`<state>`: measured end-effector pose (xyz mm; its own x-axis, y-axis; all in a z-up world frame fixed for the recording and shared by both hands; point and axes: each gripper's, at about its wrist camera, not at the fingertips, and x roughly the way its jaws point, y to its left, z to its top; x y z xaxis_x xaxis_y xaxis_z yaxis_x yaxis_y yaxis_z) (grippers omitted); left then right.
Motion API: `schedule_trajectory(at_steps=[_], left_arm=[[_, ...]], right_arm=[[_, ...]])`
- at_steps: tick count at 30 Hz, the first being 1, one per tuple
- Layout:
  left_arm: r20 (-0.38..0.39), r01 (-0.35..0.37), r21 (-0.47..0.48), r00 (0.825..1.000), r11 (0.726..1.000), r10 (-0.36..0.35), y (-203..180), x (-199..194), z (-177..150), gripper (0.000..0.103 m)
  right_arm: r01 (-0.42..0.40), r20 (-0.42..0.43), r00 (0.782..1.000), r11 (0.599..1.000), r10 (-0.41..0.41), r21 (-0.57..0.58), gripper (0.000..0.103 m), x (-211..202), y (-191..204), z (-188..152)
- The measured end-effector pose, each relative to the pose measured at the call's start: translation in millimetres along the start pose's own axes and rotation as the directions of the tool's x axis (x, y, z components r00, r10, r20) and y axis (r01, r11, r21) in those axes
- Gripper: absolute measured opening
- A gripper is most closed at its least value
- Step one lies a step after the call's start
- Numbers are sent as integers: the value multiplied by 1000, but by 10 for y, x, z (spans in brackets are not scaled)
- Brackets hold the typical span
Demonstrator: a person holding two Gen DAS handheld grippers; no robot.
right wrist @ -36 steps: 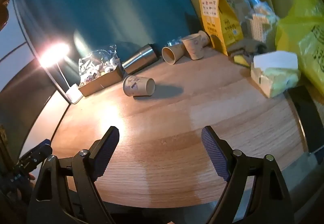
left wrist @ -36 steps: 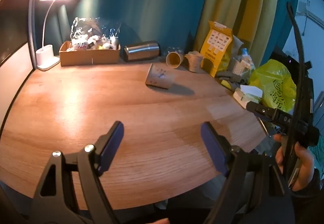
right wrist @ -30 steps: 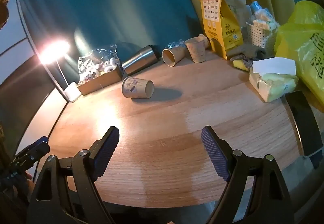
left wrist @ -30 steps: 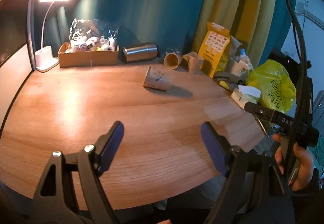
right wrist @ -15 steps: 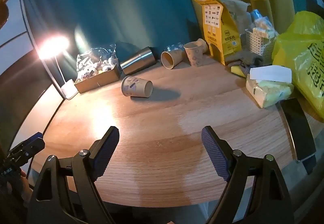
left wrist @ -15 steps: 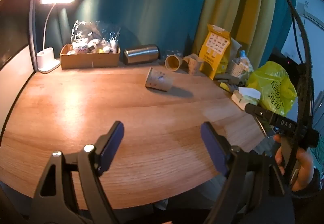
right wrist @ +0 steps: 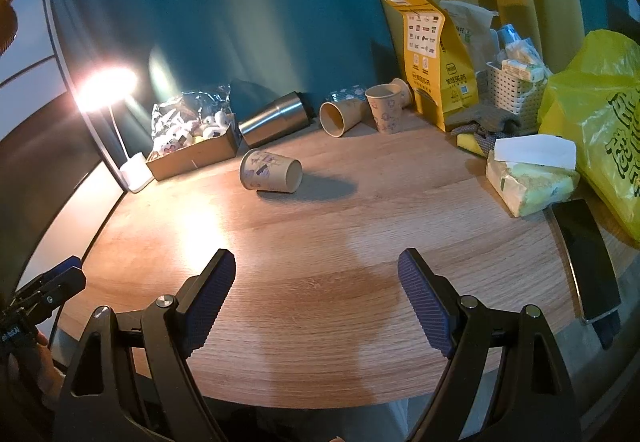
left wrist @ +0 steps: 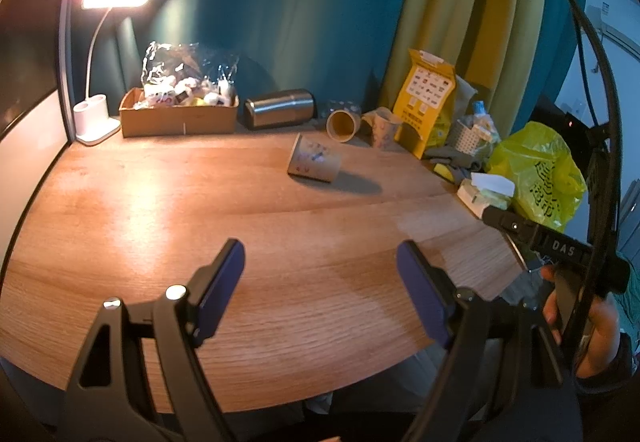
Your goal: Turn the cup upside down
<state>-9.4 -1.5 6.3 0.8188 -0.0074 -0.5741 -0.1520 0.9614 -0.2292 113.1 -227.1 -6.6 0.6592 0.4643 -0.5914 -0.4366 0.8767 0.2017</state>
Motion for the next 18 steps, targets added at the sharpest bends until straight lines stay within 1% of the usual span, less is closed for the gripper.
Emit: schedule_trajectory(at_steps=[18], left_arm=[[-7,-4,10,1000,1000,4,-26,26,32,80]], right_arm=[[7,1,1000,1000,-7,-2,86,6,-12,-8]])
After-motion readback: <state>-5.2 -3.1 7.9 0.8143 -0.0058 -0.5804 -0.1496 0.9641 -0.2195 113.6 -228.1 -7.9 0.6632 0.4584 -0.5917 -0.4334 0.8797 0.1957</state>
